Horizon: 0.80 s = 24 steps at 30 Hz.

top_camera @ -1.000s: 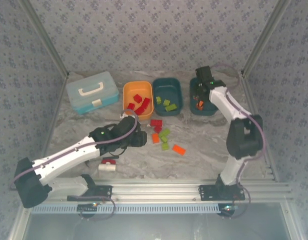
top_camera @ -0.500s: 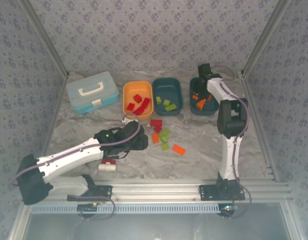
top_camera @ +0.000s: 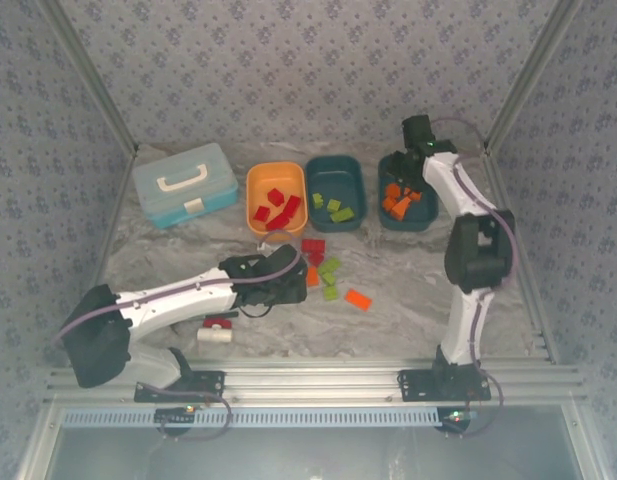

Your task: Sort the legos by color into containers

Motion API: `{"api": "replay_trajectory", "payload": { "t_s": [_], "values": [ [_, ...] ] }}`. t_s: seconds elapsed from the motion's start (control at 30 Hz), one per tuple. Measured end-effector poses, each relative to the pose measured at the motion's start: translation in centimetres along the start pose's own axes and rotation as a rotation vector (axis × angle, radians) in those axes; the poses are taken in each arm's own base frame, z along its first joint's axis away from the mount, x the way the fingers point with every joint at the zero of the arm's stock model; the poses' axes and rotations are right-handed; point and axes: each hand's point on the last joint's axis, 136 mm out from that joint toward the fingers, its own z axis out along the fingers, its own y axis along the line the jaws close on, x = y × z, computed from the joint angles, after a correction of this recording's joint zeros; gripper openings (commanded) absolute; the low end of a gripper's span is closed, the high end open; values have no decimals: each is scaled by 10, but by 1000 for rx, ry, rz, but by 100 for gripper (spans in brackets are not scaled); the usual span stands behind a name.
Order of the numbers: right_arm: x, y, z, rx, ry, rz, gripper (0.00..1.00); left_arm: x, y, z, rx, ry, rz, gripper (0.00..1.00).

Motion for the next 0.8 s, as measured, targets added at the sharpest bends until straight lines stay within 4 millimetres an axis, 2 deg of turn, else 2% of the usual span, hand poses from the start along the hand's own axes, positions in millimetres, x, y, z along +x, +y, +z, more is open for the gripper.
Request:
{"api": "replay_trajectory", "payload": {
  "t_s": [0.07, 0.13, 0.2, 0.27, 0.37, 0.47, 0.57, 0.67, 0.8],
  "values": [
    [3, 12, -48, -48, -70, -31, 63, 1, -8, 6, 7, 16, -7, 68],
    [18, 25, -96, -112, -145, -68, 63, 0, -20, 12, 16, 29, -5, 68],
    [49, 30, -131, -165, -179, -112, 63, 2, -34, 19, 23, 51, 2, 68],
    [90, 28, -153, -208, -187, -156, 64, 3, -50, 29, 13, 75, -6, 68],
    [152, 5, -160, -226, -153, -204, 65, 6, -66, 43, -13, 106, -27, 68],
    [201, -24, -169, -258, -130, -242, 67, 12, -75, 55, -35, 130, -51, 69],
    [219, -44, -190, -327, -166, -236, 67, 22, -82, 62, -58, 154, -63, 69],
    [221, -53, -211, -384, -209, -212, 67, 25, -92, 71, -69, 165, -67, 67],
    [227, -59, -214, -385, -197, -212, 67, 25, -95, 81, -91, 165, -66, 61]
  ]
}}
